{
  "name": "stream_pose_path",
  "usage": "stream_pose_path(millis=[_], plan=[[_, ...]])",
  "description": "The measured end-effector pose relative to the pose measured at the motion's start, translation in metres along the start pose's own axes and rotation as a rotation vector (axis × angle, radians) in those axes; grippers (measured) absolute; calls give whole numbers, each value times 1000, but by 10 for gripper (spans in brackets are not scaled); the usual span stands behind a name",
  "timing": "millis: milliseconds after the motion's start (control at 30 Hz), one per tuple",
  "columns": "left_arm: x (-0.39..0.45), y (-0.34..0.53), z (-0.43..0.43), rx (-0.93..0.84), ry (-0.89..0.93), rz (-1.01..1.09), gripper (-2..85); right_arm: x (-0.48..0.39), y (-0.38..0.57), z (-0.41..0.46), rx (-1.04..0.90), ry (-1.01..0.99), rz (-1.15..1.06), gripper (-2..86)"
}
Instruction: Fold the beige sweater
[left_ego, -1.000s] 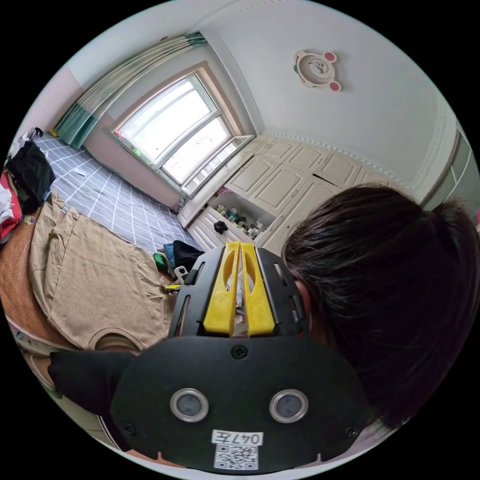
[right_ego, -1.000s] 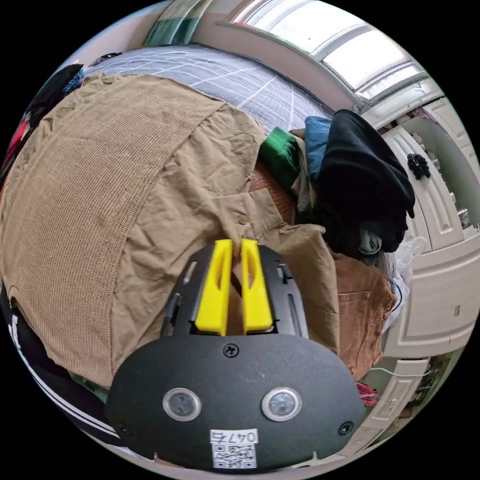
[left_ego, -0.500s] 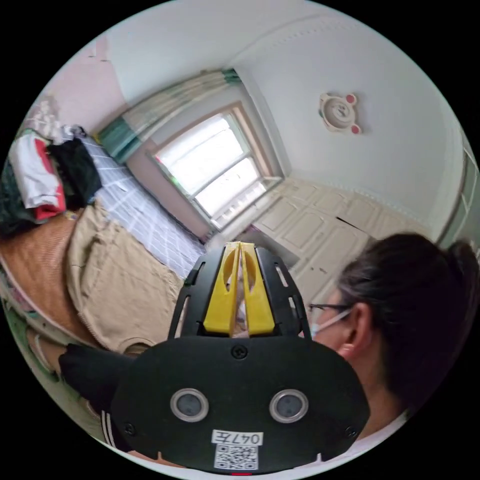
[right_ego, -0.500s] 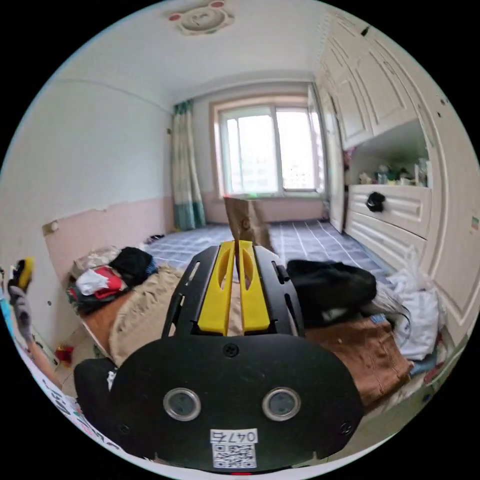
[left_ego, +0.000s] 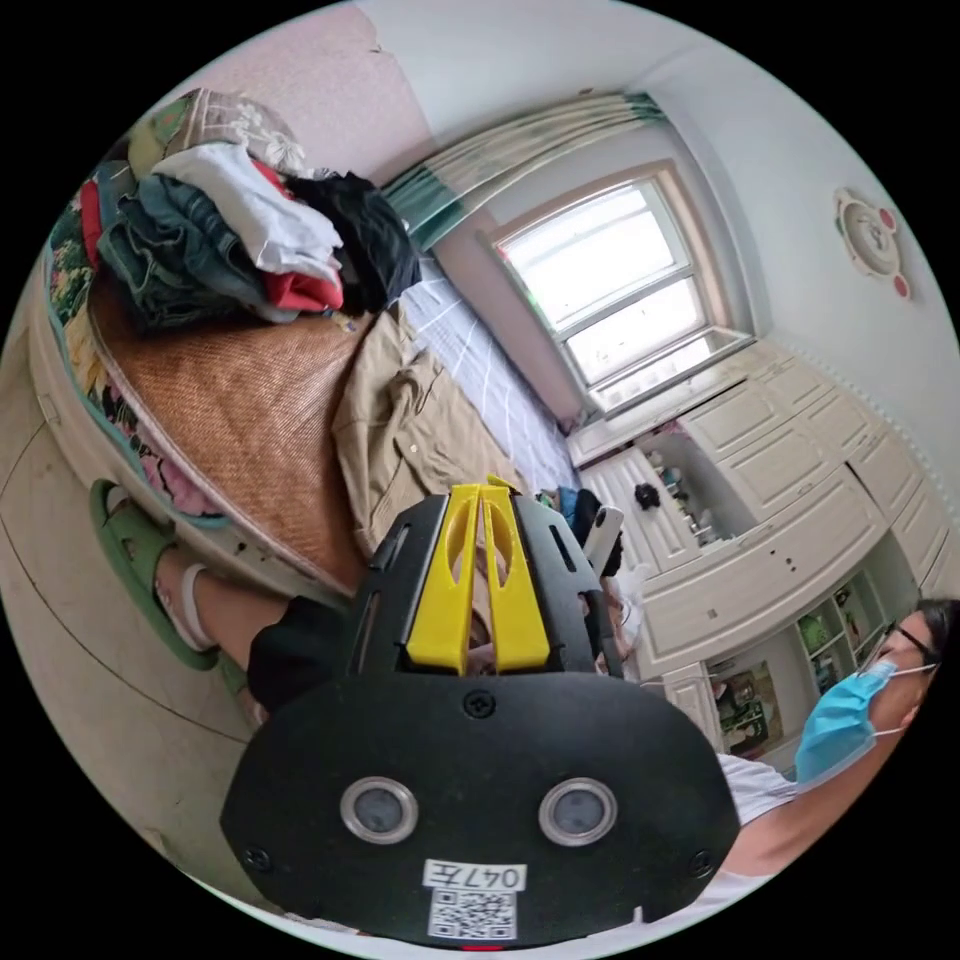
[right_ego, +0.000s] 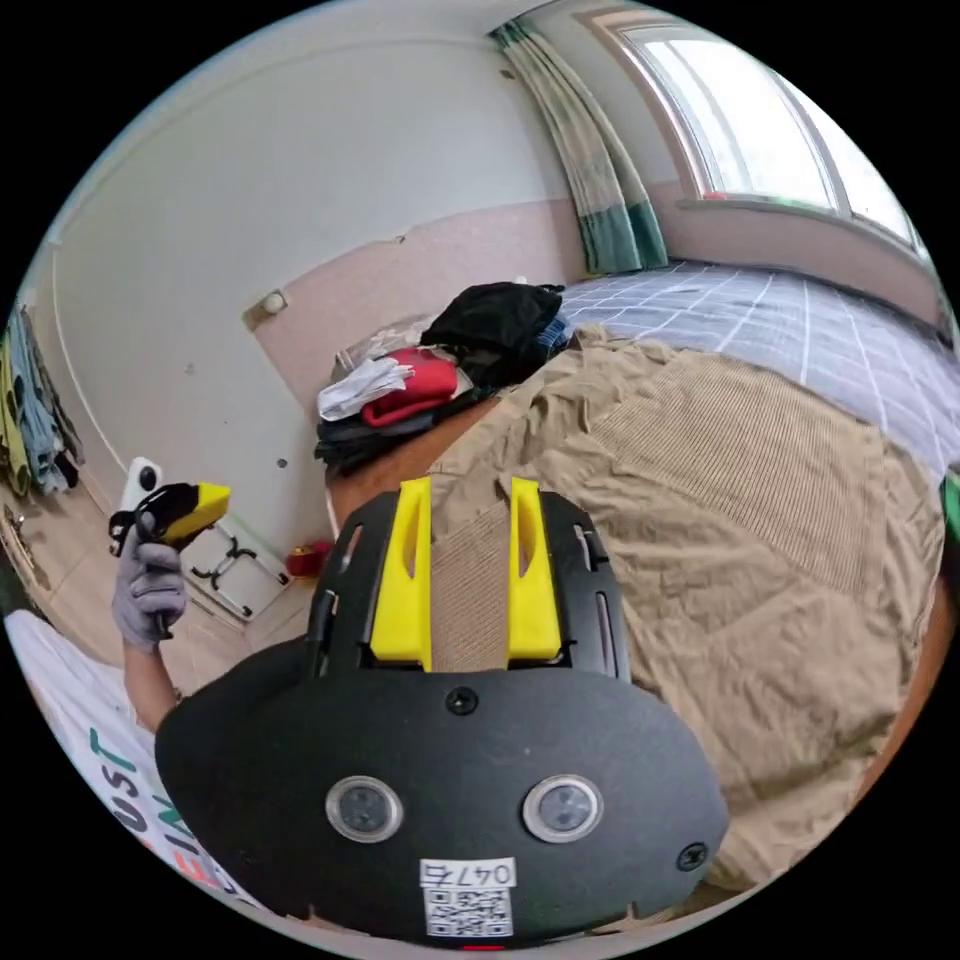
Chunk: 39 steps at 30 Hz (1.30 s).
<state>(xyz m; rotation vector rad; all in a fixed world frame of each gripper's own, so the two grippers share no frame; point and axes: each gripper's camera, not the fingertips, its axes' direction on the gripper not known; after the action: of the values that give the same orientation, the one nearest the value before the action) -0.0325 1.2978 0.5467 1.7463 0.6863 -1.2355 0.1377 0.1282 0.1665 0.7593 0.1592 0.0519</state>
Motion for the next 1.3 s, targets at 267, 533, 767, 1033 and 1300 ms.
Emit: stream_pose_path(millis=[267,533,767,1033,1300], plan=[[-30,78,118,-70,-104,68,56,5,210,-217,135,586,167,72],[-50,91,320,-308,-236,15,113,27,289,-278,44,727,322,103],[-99,143,421,-271,-278,-200,114,47,280,-268,2,699,325,112],[-79,187,462,-294,-309,-123,113,58,277,-277,-69,681,333,87],[-79,273,398,-302,-324,-105,6,47,257,-288,-63,710,260,-4]])
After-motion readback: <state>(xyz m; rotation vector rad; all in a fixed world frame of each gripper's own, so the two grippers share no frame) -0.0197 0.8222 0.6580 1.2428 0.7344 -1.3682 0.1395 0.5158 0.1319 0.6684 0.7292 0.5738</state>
